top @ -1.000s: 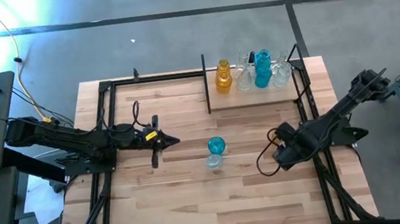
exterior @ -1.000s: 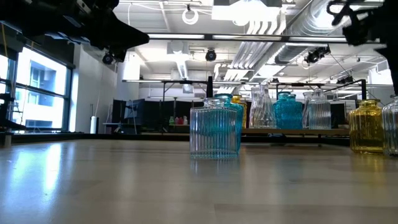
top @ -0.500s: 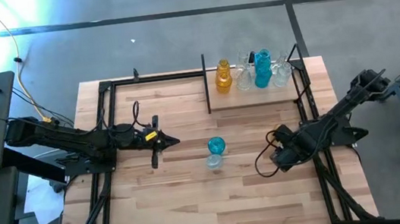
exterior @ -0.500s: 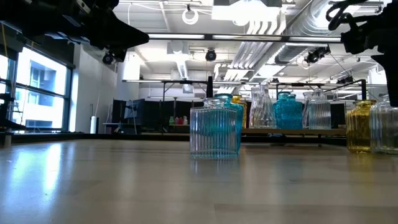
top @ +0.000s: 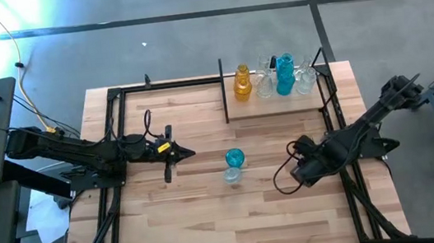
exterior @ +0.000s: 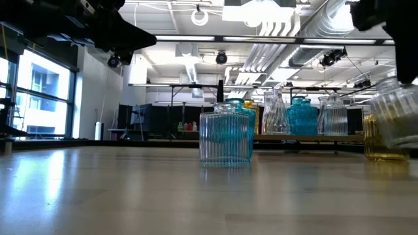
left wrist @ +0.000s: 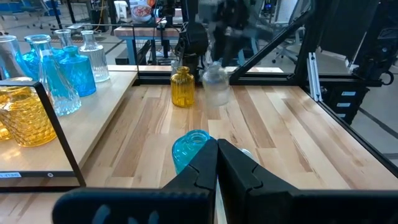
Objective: Sort vases onto shelf
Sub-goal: Put the right transparent vase on the shelf aligned with the other transparent vase, then put the blue vase on the shelf aligned with the other blue vase
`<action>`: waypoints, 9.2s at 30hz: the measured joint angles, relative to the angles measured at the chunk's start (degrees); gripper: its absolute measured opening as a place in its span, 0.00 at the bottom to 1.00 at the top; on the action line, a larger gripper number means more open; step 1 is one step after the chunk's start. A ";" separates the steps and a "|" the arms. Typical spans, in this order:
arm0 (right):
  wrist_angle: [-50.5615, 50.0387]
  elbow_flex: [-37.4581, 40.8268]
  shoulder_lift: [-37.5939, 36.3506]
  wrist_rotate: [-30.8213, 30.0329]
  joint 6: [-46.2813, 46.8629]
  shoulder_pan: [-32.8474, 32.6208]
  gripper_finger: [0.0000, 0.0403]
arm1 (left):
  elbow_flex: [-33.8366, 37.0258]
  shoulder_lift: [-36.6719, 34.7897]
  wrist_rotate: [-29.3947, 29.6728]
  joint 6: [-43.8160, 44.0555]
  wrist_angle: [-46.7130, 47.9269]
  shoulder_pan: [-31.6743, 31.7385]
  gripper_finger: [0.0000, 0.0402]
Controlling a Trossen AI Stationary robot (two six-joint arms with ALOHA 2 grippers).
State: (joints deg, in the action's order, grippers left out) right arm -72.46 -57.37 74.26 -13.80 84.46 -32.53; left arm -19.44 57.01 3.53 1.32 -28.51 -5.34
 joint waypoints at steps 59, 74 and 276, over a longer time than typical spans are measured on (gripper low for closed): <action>13.30 1.20 9.10 -3.76 -10.37 4.81 0.36 | 0.00 0.00 -0.55 0.07 0.33 0.00 0.00; 12.84 -0.37 9.23 -7.63 -11.44 4.81 0.52 | 0.00 -0.01 -0.55 0.07 0.34 0.00 0.00; 69.50 10.71 8.34 -34.54 -53.48 15.52 0.27 | -0.02 -0.02 -0.57 -0.50 1.70 0.00 0.00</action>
State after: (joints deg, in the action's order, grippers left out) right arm -2.96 -46.65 82.59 -48.34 30.97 -17.01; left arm -19.46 56.99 2.96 0.82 -26.81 -5.34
